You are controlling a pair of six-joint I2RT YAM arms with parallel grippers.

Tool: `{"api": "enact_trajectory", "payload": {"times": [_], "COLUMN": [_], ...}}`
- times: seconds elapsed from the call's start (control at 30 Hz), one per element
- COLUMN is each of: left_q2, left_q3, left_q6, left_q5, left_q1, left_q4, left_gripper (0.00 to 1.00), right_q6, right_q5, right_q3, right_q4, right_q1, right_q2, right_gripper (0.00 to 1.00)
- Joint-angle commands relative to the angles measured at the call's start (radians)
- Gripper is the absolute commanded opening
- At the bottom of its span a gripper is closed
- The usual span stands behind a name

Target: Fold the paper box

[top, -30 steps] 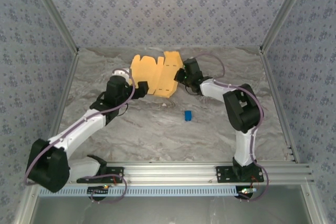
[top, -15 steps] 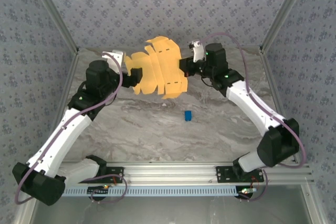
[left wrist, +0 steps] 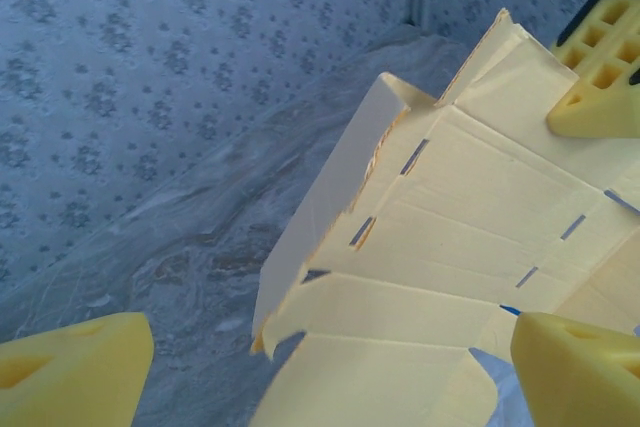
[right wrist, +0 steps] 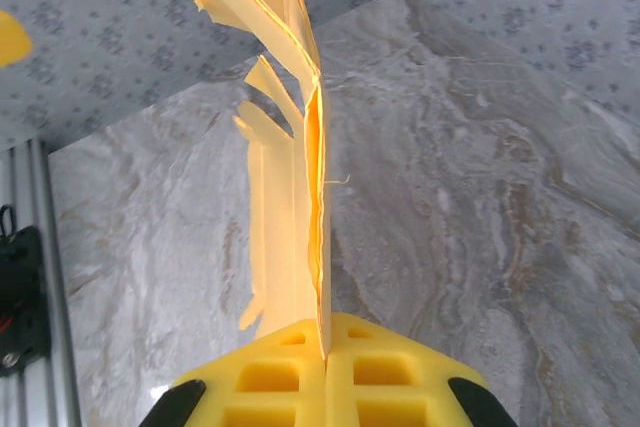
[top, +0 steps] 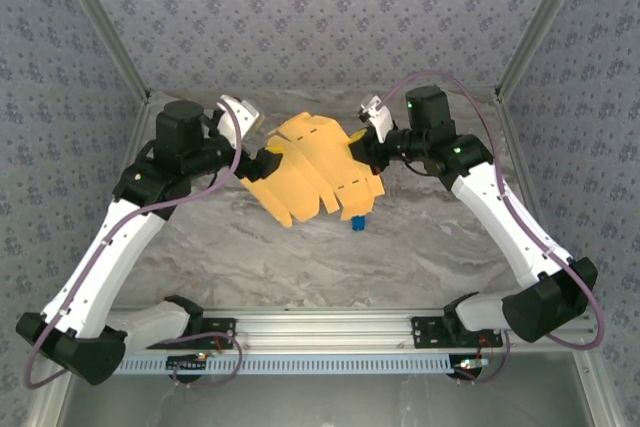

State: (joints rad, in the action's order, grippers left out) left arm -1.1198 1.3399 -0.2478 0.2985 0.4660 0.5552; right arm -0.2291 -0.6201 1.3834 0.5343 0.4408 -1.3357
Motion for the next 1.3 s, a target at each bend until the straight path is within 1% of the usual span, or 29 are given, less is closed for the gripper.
{"api": "enact_trajectory", "payload": {"times": [0.0,0.03,0.13,0.2,0.27,0.33,0.37,0.43,0.6,0.77,0.8,0.87,0.97,1.1,1.2,1.27], "left_q2": [-0.035,-0.045,-0.079,-0.101,-0.126,-0.140,-0.147,-0.156,-0.182,-0.206,-0.209,-0.215,-0.218,-0.216,-0.217,-0.225], "left_q3": [0.050,0.061,0.094,0.104,0.117,0.114,0.113,0.113,0.131,0.147,0.148,0.150,0.153,0.150,0.148,0.146], "left_q6": [-0.119,-0.136,-0.156,-0.170,-0.192,-0.192,-0.192,-0.193,-0.197,-0.166,-0.156,-0.139,-0.111,-0.102,-0.111,-0.113], "left_q5": [0.127,0.151,0.180,0.200,0.252,0.273,0.275,0.285,0.368,0.399,0.412,0.435,0.491,0.585,0.624,0.646], "left_q1": [0.006,0.007,0.012,0.012,0.013,0.013,0.013,0.011,0.002,-0.018,-0.023,-0.030,-0.040,-0.062,-0.082,-0.089], "left_q4": [0.101,0.111,0.143,0.156,0.186,0.190,0.187,0.191,0.216,0.239,0.241,0.252,0.261,0.279,0.288,0.290], "left_gripper": [0.95,0.95,0.93,0.89,0.81,0.78,0.74,0.66,0.42,0.12,0.08,0.01,0.00,0.00,0.00,0.00], "right_q6": [-0.096,-0.115,-0.159,-0.182,-0.197,-0.210,-0.217,-0.230,-0.252,-0.251,-0.246,-0.237,-0.234,-0.257,-0.281,-0.297], "right_q5": [-0.108,-0.124,-0.157,-0.172,-0.189,-0.203,-0.209,-0.208,-0.199,-0.106,-0.087,-0.055,-0.023,-0.030,-0.051,-0.065], "right_q3": [0.047,0.053,0.063,0.066,0.066,0.068,0.069,0.071,0.072,0.068,0.067,0.060,0.034,-0.004,-0.014,-0.020], "right_q4": [0.089,0.109,0.144,0.161,0.165,0.172,0.174,0.177,0.177,0.165,0.157,0.138,0.091,0.072,0.071,0.043], "right_q1": [0.007,0.009,0.009,0.010,0.006,0.006,0.006,0.005,-0.003,-0.004,-0.004,-0.003,0.007,0.006,0.000,-0.004], "right_q2": [0.017,0.016,0.018,0.018,0.020,0.019,0.019,0.020,0.018,0.019,0.019,0.022,0.034,0.047,0.041,0.030], "right_gripper": [0.00,0.00,0.00,0.00,0.00,0.00,0.00,0.00,0.00,0.00,0.00,0.00,0.11,0.26,0.34,0.37]}}
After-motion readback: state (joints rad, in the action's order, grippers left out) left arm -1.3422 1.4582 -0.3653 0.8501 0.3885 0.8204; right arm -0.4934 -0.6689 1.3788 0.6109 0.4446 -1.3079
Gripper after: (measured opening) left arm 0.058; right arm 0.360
